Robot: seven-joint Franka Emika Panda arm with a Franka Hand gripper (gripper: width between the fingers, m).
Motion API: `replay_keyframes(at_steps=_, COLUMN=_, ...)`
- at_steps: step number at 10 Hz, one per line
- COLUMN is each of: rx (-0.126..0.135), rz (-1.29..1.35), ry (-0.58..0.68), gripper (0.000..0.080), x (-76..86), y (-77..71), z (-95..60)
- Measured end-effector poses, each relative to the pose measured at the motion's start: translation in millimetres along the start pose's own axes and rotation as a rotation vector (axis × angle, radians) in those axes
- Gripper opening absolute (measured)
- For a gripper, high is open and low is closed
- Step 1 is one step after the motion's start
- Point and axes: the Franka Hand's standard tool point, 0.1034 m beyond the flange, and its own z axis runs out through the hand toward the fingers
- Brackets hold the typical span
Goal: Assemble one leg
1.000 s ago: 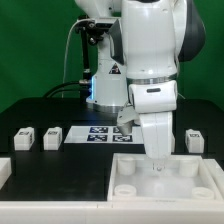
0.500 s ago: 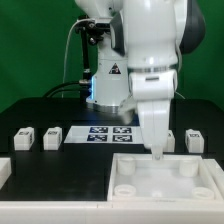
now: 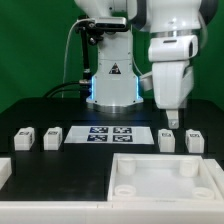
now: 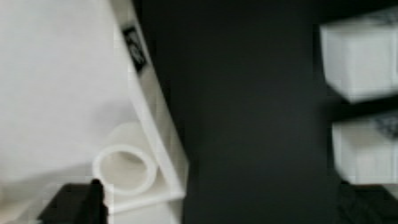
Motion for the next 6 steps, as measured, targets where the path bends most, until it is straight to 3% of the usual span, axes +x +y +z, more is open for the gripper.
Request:
replay_keyframes(at_steps=2, rx=0.015, rz=0.201, ry=0.016, gripper=0.0649, x=-7.3, y=0.7, z=8.9)
replay_keyframes(at_steps=4, rx=0.018, rz=0.406, ry=0.019, gripper=0.0649, x=-3.4, y=-1.2, z=7.5)
replay_keyframes(at_steps=5, rx=0.025, rz=0.547, ry=0.021, gripper=0.0649, x=-2.4, y=-3.9, z=9.5)
replay_keyframes(at_steps=6, rx=0.033, rz=0.733, ry=0.031, gripper=0.0649, x=0.6, y=-15.5, z=16.8)
